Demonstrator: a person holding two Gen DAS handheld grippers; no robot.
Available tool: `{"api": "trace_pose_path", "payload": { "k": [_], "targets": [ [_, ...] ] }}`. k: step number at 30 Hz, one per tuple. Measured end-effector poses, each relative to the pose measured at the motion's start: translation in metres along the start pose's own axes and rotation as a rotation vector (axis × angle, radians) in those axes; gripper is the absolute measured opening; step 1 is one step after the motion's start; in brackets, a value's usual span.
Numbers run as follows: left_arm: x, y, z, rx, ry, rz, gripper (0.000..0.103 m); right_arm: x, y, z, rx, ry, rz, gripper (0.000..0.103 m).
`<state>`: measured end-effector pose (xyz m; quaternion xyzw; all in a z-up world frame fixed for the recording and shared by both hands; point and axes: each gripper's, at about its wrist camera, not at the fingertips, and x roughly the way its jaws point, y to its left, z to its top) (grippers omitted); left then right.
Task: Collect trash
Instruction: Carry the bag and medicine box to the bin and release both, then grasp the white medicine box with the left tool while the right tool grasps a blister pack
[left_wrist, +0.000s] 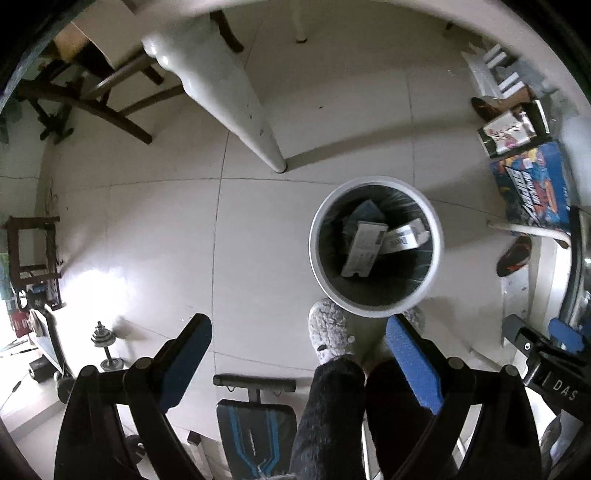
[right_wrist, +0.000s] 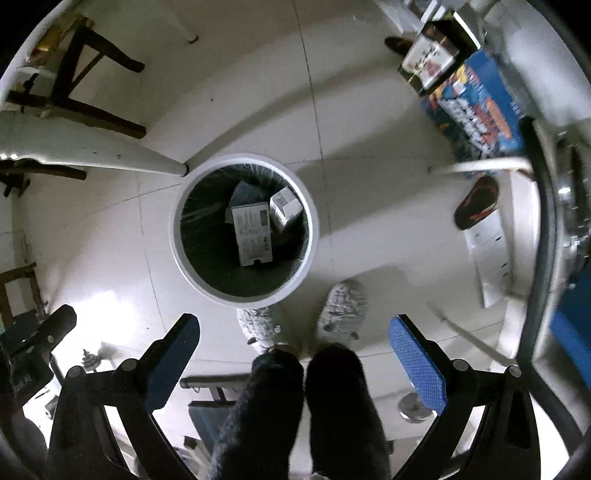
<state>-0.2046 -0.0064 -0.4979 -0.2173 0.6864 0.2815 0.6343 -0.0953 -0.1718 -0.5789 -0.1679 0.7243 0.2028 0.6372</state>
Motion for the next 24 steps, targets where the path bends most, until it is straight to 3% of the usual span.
{"api": "trace_pose_path", "payload": {
  "k": [14, 20, 24],
  "targets": [
    [-0.169, 0.016, -0.027, 0.042, -0.133, -0.079, 0.097, -0.191, 0.02, -0.042, -0.036, -0.082, 0.047, 0.103],
    [-0.245, 0.023, -0.002, 0.049, -0.282, -0.074, 0.097, -0.286, 0.026, -0.042, 0.021, -0.172, 0.127, 0.103],
    [-0.277, 0.015, 0.032, 0.035, -0.346, -0.076, 0.097, -0.34, 0.02, -0.018, 0.085, -0.256, 0.166, 0.103]
  ]
}}
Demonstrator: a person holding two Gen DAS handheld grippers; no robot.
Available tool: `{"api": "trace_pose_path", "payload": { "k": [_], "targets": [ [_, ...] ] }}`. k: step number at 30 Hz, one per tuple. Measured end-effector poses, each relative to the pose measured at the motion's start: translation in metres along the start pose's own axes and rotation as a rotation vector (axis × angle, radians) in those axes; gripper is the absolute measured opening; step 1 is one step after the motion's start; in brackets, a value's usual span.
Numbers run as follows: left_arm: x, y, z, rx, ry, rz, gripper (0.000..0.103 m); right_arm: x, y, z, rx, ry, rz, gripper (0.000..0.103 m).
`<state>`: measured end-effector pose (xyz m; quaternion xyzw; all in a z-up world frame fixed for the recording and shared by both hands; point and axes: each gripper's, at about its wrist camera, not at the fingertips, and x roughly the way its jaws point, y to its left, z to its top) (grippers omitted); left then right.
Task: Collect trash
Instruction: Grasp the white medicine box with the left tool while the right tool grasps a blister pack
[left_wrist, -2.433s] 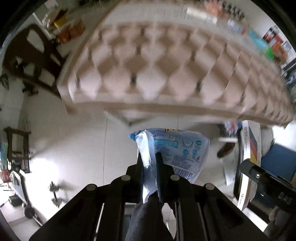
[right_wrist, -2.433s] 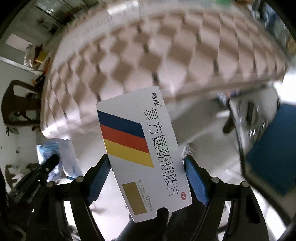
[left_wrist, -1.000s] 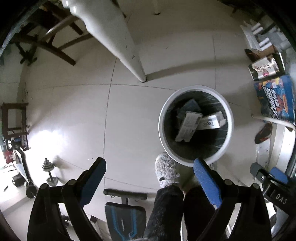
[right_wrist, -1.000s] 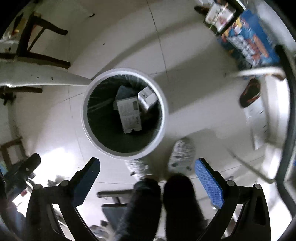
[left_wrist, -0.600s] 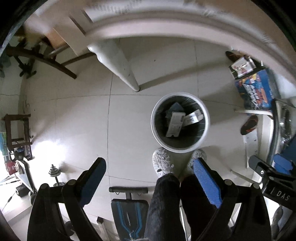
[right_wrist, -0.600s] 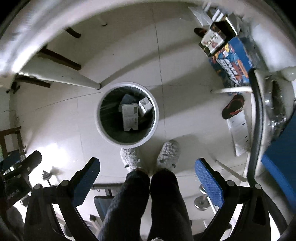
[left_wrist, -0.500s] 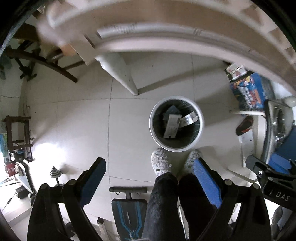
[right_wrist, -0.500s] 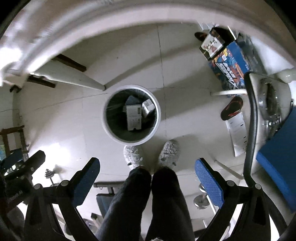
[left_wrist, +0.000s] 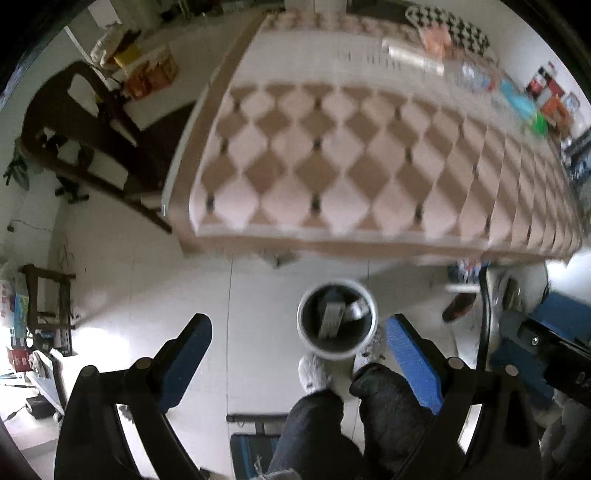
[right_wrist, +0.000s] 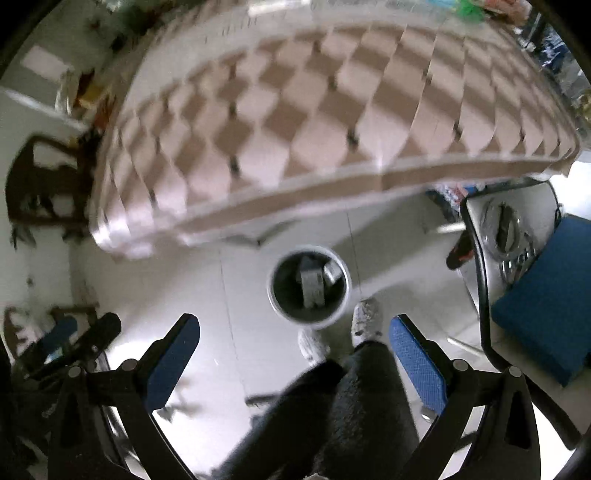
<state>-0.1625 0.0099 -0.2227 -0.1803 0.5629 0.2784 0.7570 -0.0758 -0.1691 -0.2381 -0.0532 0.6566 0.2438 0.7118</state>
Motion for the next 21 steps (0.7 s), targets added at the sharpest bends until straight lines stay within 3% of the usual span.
{"api": "trace_pose_path", "payload": {
  "k": [1, 4, 5, 12, 15, 21],
  "targets": [
    [-0.003, -0.002, 0.008, 0.002, -0.058, -0.02, 0.097, -0.007, -0.001, 0.011, 0.019, -0.018, 0.0, 0.103],
    [-0.011, -0.02, 0.048, 0.004, -0.103, -0.012, 0.097, -0.024, -0.011, 0.045, 0.079, -0.058, 0.014, 0.103],
    [-0.01, -0.025, 0.059, 0.009, -0.036, -0.001, 0.097, -0.027, -0.016, 0.057, 0.093, -0.067, 0.016, 0.103],
    [0.006, -0.084, 0.158, -0.009, -0.038, 0.011, 0.097, -0.033, -0.067, 0.176, 0.166, -0.101, -0.029, 0.103],
    [0.027, -0.116, 0.208, -0.045, 0.002, 0.02, 0.097, -0.022, -0.097, 0.248, 0.165, -0.063, -0.076, 0.103],
    [0.08, -0.178, 0.3, -0.149, 0.125, -0.013, 0.097, 0.022, -0.142, 0.387, 0.025, 0.074, -0.219, 0.103]
  ]
}}
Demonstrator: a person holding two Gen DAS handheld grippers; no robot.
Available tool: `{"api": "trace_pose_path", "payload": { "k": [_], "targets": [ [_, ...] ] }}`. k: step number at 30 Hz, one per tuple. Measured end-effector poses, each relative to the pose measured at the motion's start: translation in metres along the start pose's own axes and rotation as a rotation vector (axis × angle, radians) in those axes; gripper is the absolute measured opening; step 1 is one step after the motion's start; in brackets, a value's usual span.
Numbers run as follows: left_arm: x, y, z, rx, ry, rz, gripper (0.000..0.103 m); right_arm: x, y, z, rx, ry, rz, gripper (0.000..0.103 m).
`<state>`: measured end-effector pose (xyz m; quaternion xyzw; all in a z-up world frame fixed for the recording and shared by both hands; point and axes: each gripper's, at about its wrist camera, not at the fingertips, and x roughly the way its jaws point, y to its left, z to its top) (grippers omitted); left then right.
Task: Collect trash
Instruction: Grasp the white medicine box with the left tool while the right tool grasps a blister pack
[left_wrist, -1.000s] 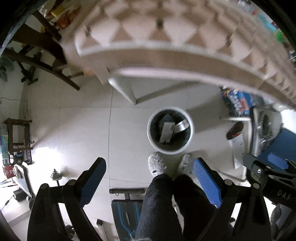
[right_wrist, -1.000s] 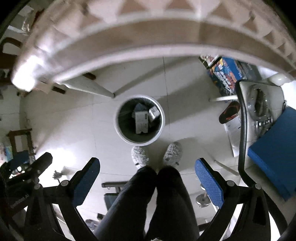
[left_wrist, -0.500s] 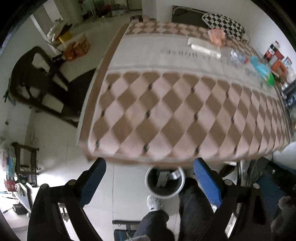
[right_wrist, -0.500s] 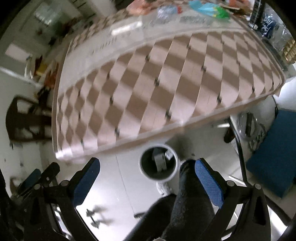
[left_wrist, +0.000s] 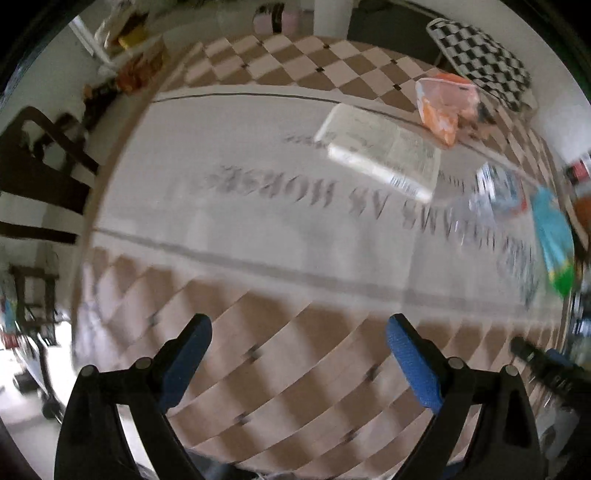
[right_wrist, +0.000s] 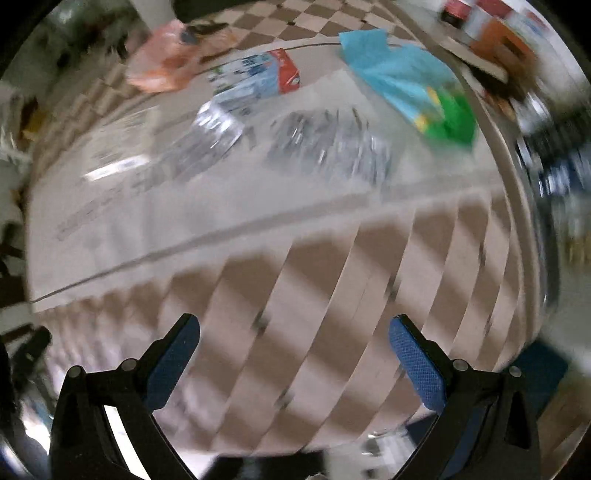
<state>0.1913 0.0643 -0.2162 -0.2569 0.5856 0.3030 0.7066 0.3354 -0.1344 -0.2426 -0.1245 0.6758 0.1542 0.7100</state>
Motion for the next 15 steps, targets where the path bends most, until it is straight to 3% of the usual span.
{"api": "trace_pose_path", "payload": {
  "k": [4, 7, 10, 12, 14, 15],
  "targets": [
    [0.027, -0.039, 0.055, -0.069, 0.053, -0.012, 0.097, 0.038, 0.002, 0.078, -0.218, 0.12, -0.126, 0.103],
    [0.04, -0.056, 0.087, -0.117, 0.085, -0.038, 0.097, 0.064, 0.009, 0.113, -0.364, 0.198, -0.194, 0.103],
    [0.049, -0.062, 0.114, -0.188, 0.099, -0.065, 0.096, 0.088, 0.009, 0.135, -0.43, 0.256, -0.236, 0.103],
    [0.056, -0.062, 0.124, -0.238, 0.124, -0.092, 0.096, 0.092, 0.005, 0.144, -0.416, 0.268, -0.203, 0.098],
    [0.063, -0.061, 0.135, -0.298, 0.15, -0.117, 0.096, 0.089, 0.0, 0.152, -0.381, 0.276, -0.121, 0.08],
    [0.068, -0.06, 0.14, -0.33, 0.166, -0.129, 0.096, 0.088, -0.005, 0.159, -0.364, 0.265, -0.124, 0.075]
  ]
}}
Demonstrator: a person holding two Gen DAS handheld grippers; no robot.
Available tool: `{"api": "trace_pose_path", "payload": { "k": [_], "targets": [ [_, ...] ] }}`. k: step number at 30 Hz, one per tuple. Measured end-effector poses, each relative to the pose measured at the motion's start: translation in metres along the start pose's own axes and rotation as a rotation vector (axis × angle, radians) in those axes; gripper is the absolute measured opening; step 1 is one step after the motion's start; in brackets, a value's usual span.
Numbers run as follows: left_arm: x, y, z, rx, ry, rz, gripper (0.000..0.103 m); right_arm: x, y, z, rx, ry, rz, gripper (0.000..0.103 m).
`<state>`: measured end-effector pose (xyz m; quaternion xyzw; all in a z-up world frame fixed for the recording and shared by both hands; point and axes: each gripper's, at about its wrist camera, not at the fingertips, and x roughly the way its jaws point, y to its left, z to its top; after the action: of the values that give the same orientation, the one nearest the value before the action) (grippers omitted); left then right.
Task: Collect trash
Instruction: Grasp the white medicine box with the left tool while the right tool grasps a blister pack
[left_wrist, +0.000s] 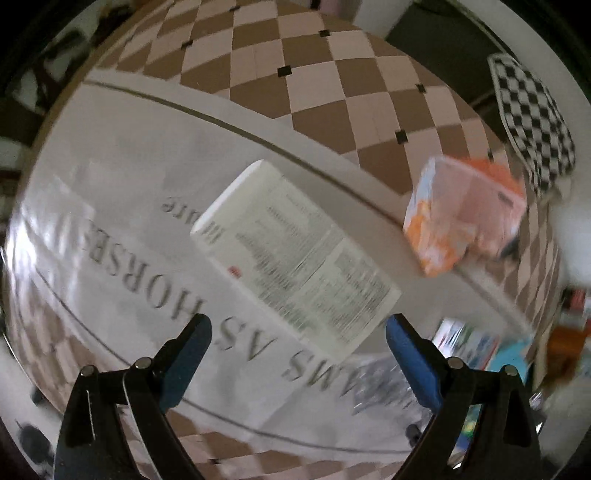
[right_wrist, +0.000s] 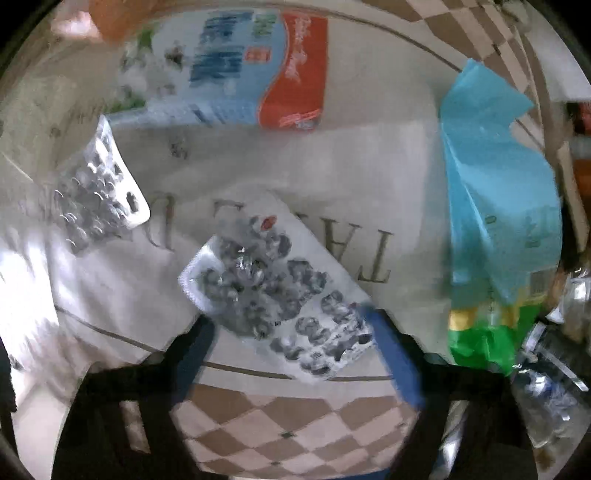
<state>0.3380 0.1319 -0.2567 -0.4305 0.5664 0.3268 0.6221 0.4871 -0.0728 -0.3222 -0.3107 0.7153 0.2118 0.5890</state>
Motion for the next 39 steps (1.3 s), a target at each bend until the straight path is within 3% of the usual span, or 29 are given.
{"api": "trace_pose_path", "payload": {
  "k": [2, 7, 12, 15, 19, 21, 23, 25, 28, 29, 33, 35, 39],
  "targets": [
    [0.008, 0.0, 0.01, -0.064, 0.032, -0.016, 0.096, -0.007, -0.011, 0.006, 0.064, -0.037, 0.005, 0.066],
    [0.03, 0.004, 0.029, -0.189, 0.094, 0.006, 0.096, -0.017, -0.043, 0.025, 0.276, -0.083, 0.113, 0.066],
    [0.039, 0.018, 0.03, -0.215, 0.076, 0.034, 0.092, -0.012, -0.051, 0.037, 0.285, -0.084, 0.09, 0.072],
    [0.032, 0.014, 0.016, -0.043, 0.019, 0.089, 0.088, -0.016, -0.036, 0.04, 0.251, -0.105, 0.052, 0.072],
    [0.03, 0.006, -0.026, 0.278, -0.016, 0.171, 0.086, -0.019, -0.026, 0.03, 0.217, -0.114, 0.037, 0.058],
    [0.034, 0.011, -0.055, 0.415, 0.011, 0.185, 0.086, -0.017, -0.025, 0.018, 0.211, -0.078, 0.088, 0.055],
    [0.035, 0.023, -0.075, 0.476, 0.026, 0.179, 0.086, -0.009, -0.026, 0.002, 0.21, -0.035, 0.164, 0.055],
    [0.036, 0.036, -0.081, 0.461, 0.029, 0.159, 0.086, -0.013, -0.031, -0.006, 0.225, -0.06, 0.195, 0.057],
    [0.04, 0.056, -0.075, 0.352, 0.057, 0.117, 0.087, -0.025, -0.049, -0.008, 0.282, -0.135, 0.214, 0.078],
    [0.045, 0.061, -0.07, 0.306, 0.073, 0.104, 0.087, -0.026, -0.059, -0.006, 0.288, -0.14, 0.209, 0.081],
    [0.053, 0.079, -0.06, 0.201, 0.059, 0.095, 0.087, -0.019, -0.06, 0.034, 0.223, -0.108, 0.153, 0.081],
    [0.052, 0.088, -0.061, 0.166, 0.032, 0.098, 0.078, -0.012, -0.052, 0.042, 0.196, -0.085, 0.125, 0.081],
    [0.055, 0.076, -0.069, 0.182, 0.0, 0.103, 0.074, -0.004, -0.036, 0.044, 0.199, -0.096, 0.102, 0.078]
  ]
}}
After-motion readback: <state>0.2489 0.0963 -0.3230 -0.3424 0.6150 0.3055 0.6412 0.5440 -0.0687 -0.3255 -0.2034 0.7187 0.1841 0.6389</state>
